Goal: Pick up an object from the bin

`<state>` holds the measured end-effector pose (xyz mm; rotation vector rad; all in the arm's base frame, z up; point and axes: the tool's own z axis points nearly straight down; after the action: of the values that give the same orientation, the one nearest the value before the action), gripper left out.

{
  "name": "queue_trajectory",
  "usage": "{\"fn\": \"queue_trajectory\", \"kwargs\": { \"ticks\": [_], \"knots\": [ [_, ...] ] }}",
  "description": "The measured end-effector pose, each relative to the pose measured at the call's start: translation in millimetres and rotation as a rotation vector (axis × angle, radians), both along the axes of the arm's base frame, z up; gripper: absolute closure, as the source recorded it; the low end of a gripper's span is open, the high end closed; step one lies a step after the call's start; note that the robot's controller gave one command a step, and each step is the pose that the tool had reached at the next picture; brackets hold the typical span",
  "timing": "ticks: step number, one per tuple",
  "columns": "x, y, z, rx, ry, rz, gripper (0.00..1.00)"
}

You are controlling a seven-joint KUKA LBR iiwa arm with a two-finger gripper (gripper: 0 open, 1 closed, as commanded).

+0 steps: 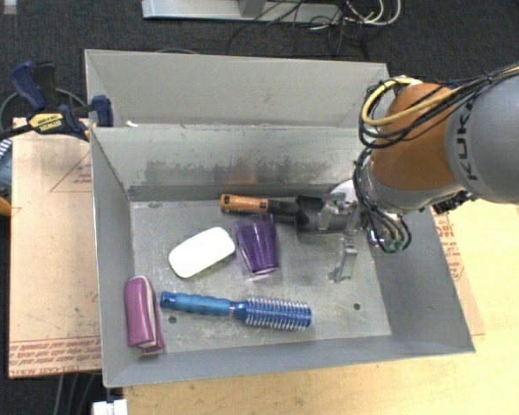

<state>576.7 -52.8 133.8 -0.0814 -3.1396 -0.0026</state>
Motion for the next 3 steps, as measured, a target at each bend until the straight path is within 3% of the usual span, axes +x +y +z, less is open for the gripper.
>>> {"fn": "queue_trajectory", "kwargs": {
  "ticks": [1, 2, 3],
  "knots": [
    [79.6, -37.9, -60.6, 0.001, -0.015, 0.114, 0.00],
    [47.4, 42.4, -64.6, 0.000, 0.000, -0.113, 1.00],
    [47.4, 42.4, -64.6, 0.000, 0.000, -0.114, 1.00]
  ]
}}
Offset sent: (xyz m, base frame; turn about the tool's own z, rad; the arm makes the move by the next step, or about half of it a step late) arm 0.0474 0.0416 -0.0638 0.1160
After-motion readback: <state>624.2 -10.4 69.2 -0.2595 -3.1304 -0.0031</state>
